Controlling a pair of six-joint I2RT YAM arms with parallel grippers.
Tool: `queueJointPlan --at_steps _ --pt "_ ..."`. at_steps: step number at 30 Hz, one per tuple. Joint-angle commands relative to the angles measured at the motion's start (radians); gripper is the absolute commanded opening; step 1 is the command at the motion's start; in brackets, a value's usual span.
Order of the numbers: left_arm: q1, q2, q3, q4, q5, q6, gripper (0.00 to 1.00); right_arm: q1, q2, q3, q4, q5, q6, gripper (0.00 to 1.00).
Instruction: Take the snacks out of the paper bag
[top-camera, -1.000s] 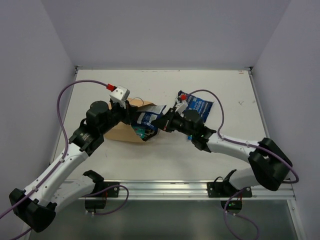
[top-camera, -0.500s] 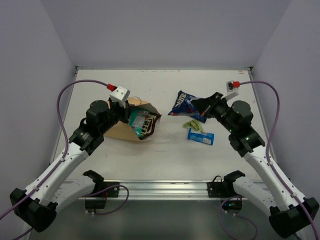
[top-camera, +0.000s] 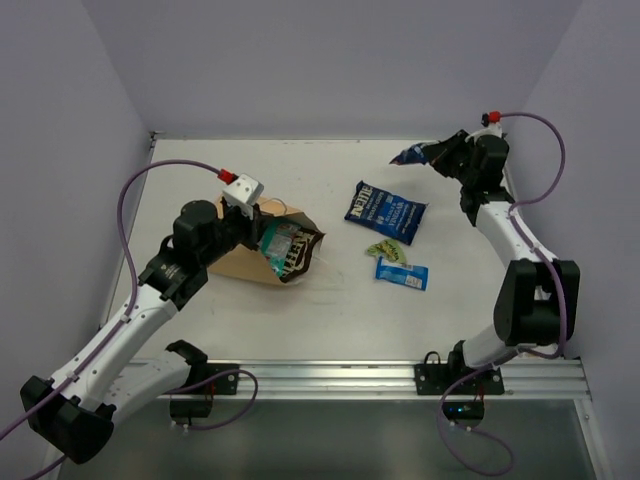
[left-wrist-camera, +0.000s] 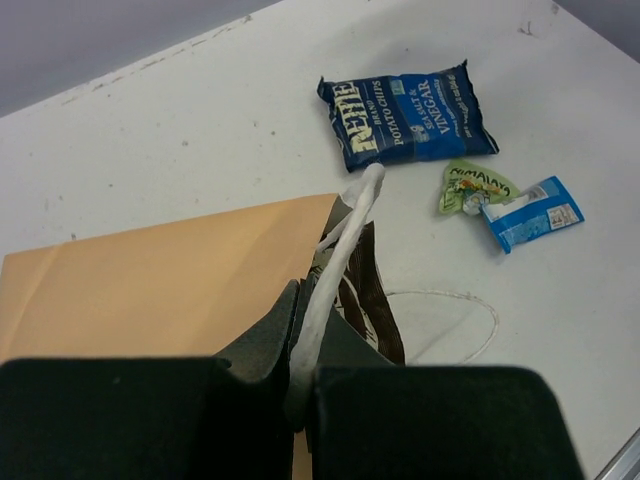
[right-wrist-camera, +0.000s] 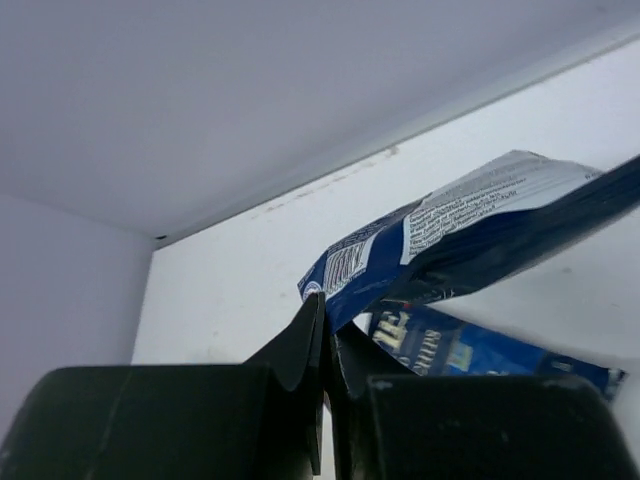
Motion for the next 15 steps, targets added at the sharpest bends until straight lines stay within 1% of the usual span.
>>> queueJointPlan --at_steps 1,2,3,5,6,7,9,10,11,12,15 --pt "0.007 -0.028 -0.012 0.052 0.057 0.012 0.00 -0.077 0.062 -0.030 0.121 -0.006 -0.042 0.04" --pt "0.007 -0.029 -0.012 0.054 0.064 0.009 0.00 -0.096 0.078 -0.044 0.099 -0.002 -0.019 0.07" --pt "0.007 -0.031 -0.013 0.057 0.083 0.007 0.00 -0.113 0.086 -0.059 0.031 0.013 0.002 0.16" --pt "0.007 -0.037 -0.016 0.064 0.091 -0.002 0.00 -0.160 0.069 -0.134 -0.011 0.014 0.038 0.31" --pt "0.007 -0.037 -0.016 0.066 0.094 -0.004 0.00 -0.165 0.044 -0.166 -0.045 0.028 0.036 0.39" --pt "0.007 -0.037 -0.013 0.066 0.094 -0.004 0.00 -0.163 0.015 -0.203 -0.085 0.083 0.026 0.52" --pt "0.007 -0.037 -0.010 0.064 0.097 -0.007 0.00 -0.150 -0.081 -0.234 -0.178 0.120 0.016 0.62" --pt "0.007 -0.037 -0.012 0.064 0.100 -0.008 0.00 -0.122 -0.115 -0.266 -0.201 0.155 0.015 0.70" --pt "0.007 -0.037 -0.010 0.063 0.100 -0.008 0.00 -0.105 -0.179 -0.280 -0.212 0.160 0.015 0.74" --pt "0.007 -0.037 -0.009 0.061 0.101 -0.008 0.00 -0.090 -0.206 -0.292 -0.224 0.153 0.016 0.76" --pt "0.007 -0.032 0.000 0.052 0.086 -0.014 0.00 0.013 -0.296 -0.332 -0.252 0.114 0.021 0.77"
